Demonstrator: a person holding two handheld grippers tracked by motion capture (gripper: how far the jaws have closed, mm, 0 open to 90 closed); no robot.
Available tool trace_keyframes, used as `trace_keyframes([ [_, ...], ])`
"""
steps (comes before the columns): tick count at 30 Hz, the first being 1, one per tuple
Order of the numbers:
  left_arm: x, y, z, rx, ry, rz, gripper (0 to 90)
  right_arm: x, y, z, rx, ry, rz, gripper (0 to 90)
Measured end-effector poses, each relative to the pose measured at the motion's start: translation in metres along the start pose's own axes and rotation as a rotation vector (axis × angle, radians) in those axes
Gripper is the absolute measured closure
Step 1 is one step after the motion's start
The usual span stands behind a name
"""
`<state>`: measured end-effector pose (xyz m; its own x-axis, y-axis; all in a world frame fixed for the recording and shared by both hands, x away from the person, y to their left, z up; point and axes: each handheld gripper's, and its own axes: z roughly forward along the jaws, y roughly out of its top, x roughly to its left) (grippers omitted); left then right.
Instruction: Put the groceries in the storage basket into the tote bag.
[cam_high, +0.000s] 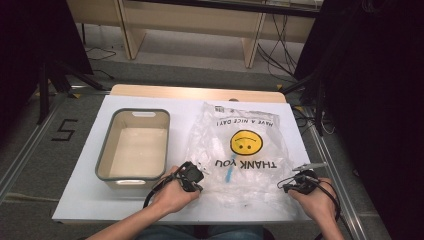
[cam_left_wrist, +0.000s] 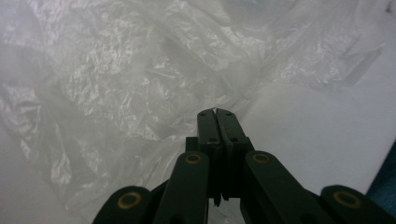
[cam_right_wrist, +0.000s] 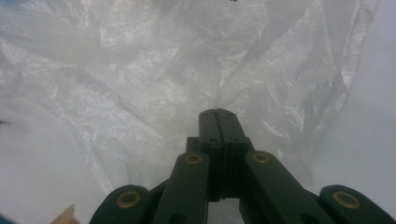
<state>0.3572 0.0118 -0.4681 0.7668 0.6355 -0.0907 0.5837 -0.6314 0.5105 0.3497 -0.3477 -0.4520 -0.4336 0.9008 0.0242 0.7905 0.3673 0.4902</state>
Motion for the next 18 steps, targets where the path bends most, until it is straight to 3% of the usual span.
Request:
trace_keyframes([
  [6, 0.000, 0.001, 0.001, -0.044, 0.012, 0.036, 83.9, -0.004, 0.003, 0.003, -0.083, -0.036, 0.006, 90.0],
  [10, 0.002, 0.001, -0.007, -0.118, 0.054, 0.059, 60.6, -0.004, 0.003, -0.002, -0.141, -0.042, 0.023, 77.7],
  [14, 0.004, 0.000, -0.021, -0.200, 0.086, 0.068, 34.8, -0.001, 0.003, -0.016, -0.268, -0.056, 0.016, 65.3],
  [18, 0.005, -0.006, -0.030, -0.239, 0.061, 0.071, 24.6, 0.001, 0.006, -0.022, -0.361, -0.063, 0.005, 55.4],
])
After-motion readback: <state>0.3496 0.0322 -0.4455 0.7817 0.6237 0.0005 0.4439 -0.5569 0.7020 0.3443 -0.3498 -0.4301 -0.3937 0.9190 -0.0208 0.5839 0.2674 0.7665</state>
